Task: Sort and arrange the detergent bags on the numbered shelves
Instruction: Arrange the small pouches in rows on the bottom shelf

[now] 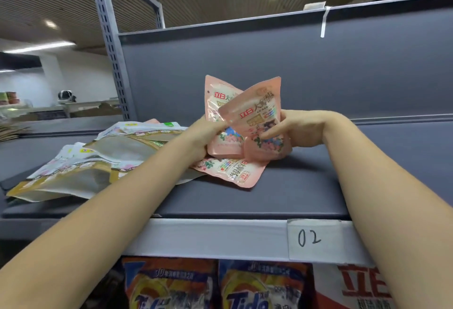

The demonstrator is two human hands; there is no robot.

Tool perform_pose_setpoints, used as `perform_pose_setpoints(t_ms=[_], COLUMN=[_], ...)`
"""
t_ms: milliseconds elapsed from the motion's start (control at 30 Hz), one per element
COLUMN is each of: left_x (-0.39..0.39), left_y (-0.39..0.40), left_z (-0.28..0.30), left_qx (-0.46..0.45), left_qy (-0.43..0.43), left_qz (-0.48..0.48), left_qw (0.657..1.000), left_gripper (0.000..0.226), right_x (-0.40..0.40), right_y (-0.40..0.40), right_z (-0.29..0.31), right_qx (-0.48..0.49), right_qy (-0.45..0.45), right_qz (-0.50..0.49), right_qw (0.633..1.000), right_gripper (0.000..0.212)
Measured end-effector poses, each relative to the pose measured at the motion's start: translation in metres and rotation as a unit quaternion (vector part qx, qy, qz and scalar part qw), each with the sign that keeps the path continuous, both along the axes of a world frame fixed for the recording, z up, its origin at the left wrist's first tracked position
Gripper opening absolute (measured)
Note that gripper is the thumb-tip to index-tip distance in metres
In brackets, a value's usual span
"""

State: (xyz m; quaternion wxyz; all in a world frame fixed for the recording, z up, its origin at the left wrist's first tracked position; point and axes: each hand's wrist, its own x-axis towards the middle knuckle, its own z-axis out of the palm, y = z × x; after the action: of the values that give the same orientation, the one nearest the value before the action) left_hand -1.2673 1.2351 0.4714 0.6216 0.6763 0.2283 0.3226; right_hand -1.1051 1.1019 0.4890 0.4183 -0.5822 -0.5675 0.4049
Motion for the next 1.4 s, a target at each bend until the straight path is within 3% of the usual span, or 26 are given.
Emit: perform_pose_setpoints(t_ms=[100, 233, 333, 667, 867, 1033, 1167, 1233, 1400], left_x=[0.004, 0.001, -0.006, -0.057, -0.08, -0.102, -0.116, -0.121, -0.129], left_y=[-0.001, -0.002, -0.01, -0.064, -0.145, -0.196, -0.22, -0.228, -0.238], left_z=[-0.004, -0.002, 0.001, 0.013, -0.026, -0.069, -0.119, -0.148, -0.231], left_qx=[-0.001, 0.004, 0.02, 0.053, 0.027, -0.016, -0.044, -0.075, -0.168], left_qy=[-0.032, -0.053, -0.061, -0.181, -0.183, -0.175, -0.137, -0.123, -0.067], left_qz=[0.012, 0.035, 0.035, -0.029, -0.055, -0.089, -0.105, -0.12, -0.122], left_qw=[0.999, 0.998, 0.997, 0.982, 0.981, 0.98, 0.984, 0.982, 0.976], left_gripper=[0.025, 0.021, 0.009, 0.015, 0.027, 0.031, 0.028, 0.032, 0.029], right_x=[0.006, 0.013, 0.007, -0.026, -0.06, -0.087, -0.106, -0.114, -0.13], right_y=[-0.005, 0.002, 0.001, -0.07, -0.141, -0.204, -0.246, -0.259, -0.278], right_z=[-0.001, -0.003, -0.002, 0.013, -0.025, -0.069, -0.117, -0.147, -0.228], right_qx=[-0.031, 0.005, 0.036, 0.171, 0.241, 0.238, 0.206, 0.191, 0.113], right_qy=[-0.026, -0.031, -0.002, 0.06, 0.177, 0.255, 0.241, 0.242, 0.275], right_qz=[0.021, -0.116, -0.16, -0.228, -0.252, -0.262, -0.304, -0.329, -0.349], right_qw=[0.999, 0.993, 0.986, 0.957, 0.92, 0.9, 0.898, 0.893, 0.889], right_gripper=[0.043, 0.021, 0.012, 0.034, 0.027, 0.02, 0.054, 0.06, 0.032])
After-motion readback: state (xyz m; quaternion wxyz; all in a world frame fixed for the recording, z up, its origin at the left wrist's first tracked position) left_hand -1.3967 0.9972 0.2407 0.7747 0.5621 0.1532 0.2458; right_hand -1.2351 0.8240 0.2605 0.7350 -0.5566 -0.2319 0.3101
